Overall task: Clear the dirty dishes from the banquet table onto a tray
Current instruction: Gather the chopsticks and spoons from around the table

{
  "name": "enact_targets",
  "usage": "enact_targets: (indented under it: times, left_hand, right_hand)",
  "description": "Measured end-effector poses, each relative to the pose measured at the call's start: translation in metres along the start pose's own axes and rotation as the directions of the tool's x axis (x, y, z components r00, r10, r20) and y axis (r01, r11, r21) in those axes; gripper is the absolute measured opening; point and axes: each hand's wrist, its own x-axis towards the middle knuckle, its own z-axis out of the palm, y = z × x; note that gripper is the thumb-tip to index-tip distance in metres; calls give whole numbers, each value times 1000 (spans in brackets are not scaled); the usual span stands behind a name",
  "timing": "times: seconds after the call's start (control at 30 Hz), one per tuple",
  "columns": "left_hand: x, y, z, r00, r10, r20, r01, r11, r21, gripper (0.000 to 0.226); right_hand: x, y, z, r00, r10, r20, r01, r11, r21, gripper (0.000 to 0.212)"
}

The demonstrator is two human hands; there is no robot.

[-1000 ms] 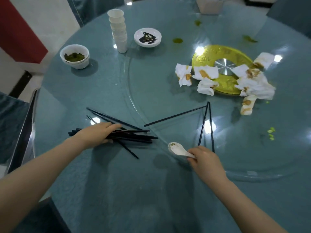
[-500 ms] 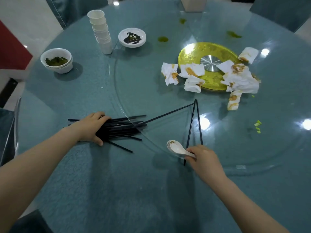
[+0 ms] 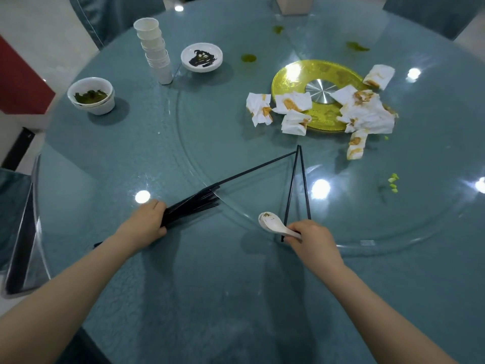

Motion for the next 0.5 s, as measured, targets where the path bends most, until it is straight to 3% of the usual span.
enact_targets:
  times: [0.07,0.2,0.5]
  left_hand:
    - [-6,1,4,1000,-5,-23,5,999,34,29]
    - [-18,8,6,997,-36,69,22,983,183,28]
    - [-26,5,-7,974,-94,205,72,991,112,25]
  right_hand:
    - [-2,4,-3,1000,8,-7,-8,1000,-1,7]
    - [-5,11,-10,996,80,-30,-80,997,-4,9]
    - [-11,30,-22,980,188,-67,-185,981,53,14]
